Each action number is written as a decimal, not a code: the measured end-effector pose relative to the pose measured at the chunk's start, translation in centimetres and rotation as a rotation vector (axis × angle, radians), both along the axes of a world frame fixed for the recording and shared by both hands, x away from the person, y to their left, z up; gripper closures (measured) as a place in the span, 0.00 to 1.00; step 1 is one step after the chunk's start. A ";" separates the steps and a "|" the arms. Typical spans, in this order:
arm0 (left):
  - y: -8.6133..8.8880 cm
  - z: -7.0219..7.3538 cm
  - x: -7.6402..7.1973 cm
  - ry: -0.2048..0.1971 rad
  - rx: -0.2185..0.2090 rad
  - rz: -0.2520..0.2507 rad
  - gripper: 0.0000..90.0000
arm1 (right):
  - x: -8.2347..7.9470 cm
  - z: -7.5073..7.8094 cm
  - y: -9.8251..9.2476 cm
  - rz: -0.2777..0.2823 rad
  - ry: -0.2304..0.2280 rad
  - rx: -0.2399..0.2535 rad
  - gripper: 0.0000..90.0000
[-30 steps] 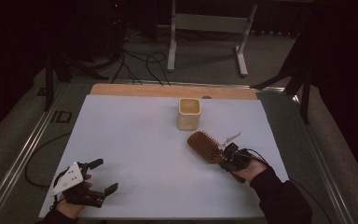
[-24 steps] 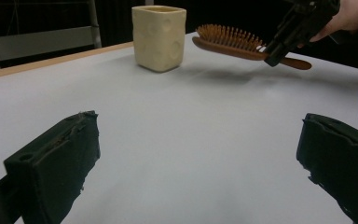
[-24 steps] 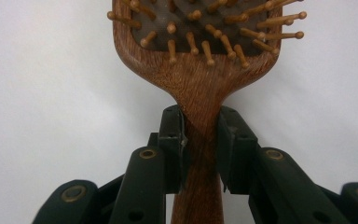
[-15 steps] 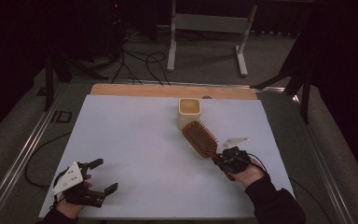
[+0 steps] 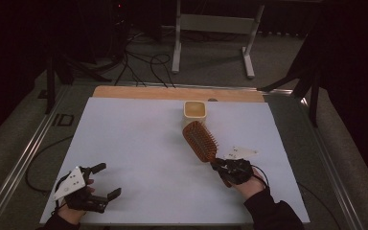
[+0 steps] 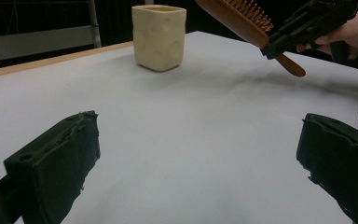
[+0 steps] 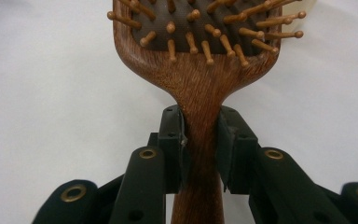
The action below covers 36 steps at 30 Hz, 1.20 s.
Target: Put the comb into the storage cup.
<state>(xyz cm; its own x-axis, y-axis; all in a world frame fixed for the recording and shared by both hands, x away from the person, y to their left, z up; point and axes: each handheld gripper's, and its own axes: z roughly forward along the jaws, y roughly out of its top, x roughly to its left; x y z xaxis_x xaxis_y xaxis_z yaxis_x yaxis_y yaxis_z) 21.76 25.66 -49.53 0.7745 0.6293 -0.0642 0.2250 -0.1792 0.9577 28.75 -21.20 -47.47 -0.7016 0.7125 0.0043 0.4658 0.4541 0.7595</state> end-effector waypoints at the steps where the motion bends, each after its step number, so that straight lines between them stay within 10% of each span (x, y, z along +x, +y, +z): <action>1: 0.0 0.0 0.0 0.000 0.001 -0.001 0.00 | 0.0 -0.1 0.0 0.000 -0.007 0.000 0.82; 26: -0.1 -0.1 0.1 0.011 -0.001 -0.006 0.00 | -1.2 -0.4 0.6 -0.025 -0.215 0.220 0.82; 36: -0.5 0.2 0.6 0.027 -0.019 -0.001 0.00 | -1.3 -0.7 1.3 -0.026 -0.217 0.146 0.82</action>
